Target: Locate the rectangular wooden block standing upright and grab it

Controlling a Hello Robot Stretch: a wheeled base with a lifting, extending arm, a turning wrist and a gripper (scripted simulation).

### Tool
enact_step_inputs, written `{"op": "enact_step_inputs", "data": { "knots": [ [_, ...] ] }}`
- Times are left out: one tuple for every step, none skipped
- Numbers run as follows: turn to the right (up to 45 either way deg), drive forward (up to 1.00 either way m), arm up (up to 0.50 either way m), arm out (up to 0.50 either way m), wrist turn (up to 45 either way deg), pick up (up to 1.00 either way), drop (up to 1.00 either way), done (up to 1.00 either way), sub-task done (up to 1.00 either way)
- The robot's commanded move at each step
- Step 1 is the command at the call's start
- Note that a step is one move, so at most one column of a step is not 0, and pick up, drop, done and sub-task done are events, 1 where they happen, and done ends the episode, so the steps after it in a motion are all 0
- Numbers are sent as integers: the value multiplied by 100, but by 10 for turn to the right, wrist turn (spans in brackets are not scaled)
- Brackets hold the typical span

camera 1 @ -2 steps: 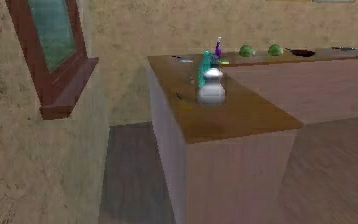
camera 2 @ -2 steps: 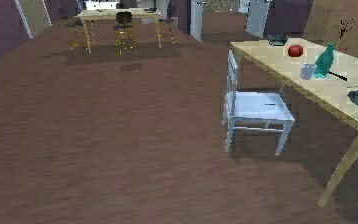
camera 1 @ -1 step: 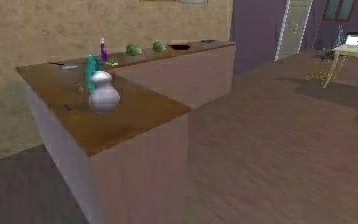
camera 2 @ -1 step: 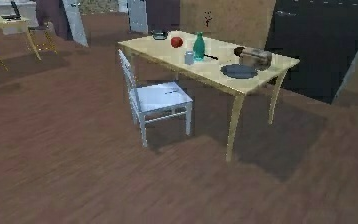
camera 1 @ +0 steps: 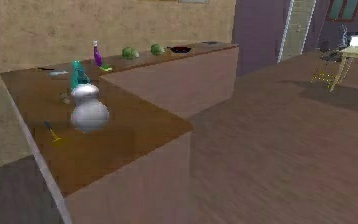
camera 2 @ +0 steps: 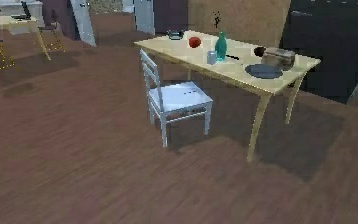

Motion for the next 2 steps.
{"op": "enact_step_inputs", "data": {
  "knots": [
    [450,0,0,0,0,0,0,0,0],
    [0,90,0,0,0,0,0,0,0]
  ]
}}
